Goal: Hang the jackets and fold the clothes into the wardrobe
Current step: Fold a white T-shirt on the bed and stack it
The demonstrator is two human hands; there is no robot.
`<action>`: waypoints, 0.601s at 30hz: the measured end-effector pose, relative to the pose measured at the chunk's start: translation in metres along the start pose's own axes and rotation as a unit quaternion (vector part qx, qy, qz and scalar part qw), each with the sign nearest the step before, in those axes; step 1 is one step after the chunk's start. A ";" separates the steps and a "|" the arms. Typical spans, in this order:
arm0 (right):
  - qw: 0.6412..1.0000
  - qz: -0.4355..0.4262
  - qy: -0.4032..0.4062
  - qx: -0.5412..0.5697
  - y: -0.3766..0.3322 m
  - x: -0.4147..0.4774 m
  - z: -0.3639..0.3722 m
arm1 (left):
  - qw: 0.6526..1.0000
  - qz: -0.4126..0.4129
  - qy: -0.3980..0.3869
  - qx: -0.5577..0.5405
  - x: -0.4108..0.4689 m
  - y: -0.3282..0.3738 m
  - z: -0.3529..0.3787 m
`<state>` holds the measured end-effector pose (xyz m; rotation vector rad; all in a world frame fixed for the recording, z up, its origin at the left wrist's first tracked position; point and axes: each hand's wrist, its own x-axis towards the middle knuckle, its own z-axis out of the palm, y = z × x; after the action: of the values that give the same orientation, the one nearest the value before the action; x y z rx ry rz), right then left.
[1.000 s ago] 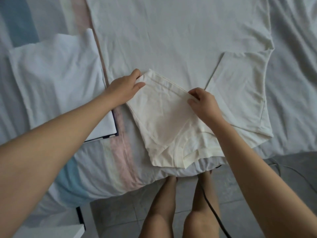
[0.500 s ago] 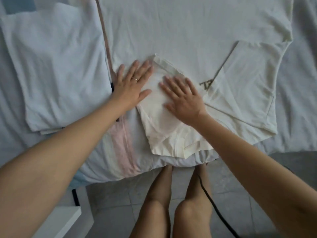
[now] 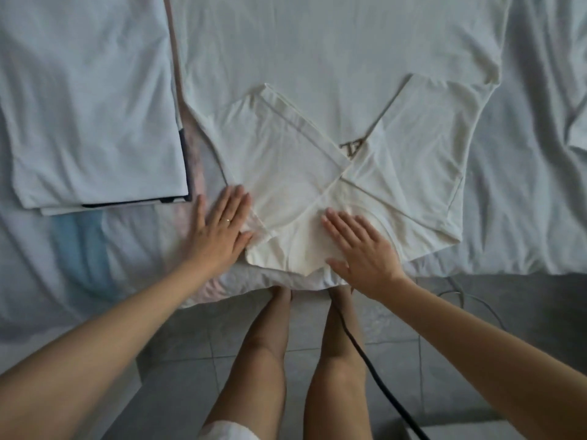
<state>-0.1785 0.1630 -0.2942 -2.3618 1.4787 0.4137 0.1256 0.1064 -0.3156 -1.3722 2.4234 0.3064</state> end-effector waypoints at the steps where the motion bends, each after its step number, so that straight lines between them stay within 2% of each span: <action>1: 1.000 -0.029 -0.005 -0.011 0.011 -0.017 0.000 | 1.000 0.022 0.001 -0.012 -0.016 0.010 0.000; 3: 0.999 -0.047 -0.010 -0.023 0.029 -0.035 0.004 | 0.997 0.080 0.005 -0.015 -0.036 0.016 -0.003; 7: 0.997 0.057 -0.047 -0.026 0.089 -0.083 0.015 | 0.994 0.091 0.034 -0.047 -0.034 0.045 -0.006; 9: 0.997 0.039 -0.061 -0.034 0.112 -0.096 0.016 | 0.993 0.101 0.025 -0.058 -0.026 0.051 -0.002; 12: 0.999 0.008 -0.034 -0.012 0.135 -0.097 0.009 | 0.994 0.099 0.013 -0.047 -0.027 0.058 0.000; 15: 0.999 0.029 -0.015 0.020 0.151 -0.088 0.000 | 0.994 0.098 0.008 -0.037 -0.027 0.061 -0.002; 18: 0.999 -0.012 0.014 0.046 0.158 -0.075 -0.009 | 0.995 0.087 0.027 -0.046 -0.017 0.055 -0.009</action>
<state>-0.3528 0.1554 -0.2740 -2.3194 1.4465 0.3013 0.0845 0.1448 -0.2998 -1.2211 2.6094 0.4344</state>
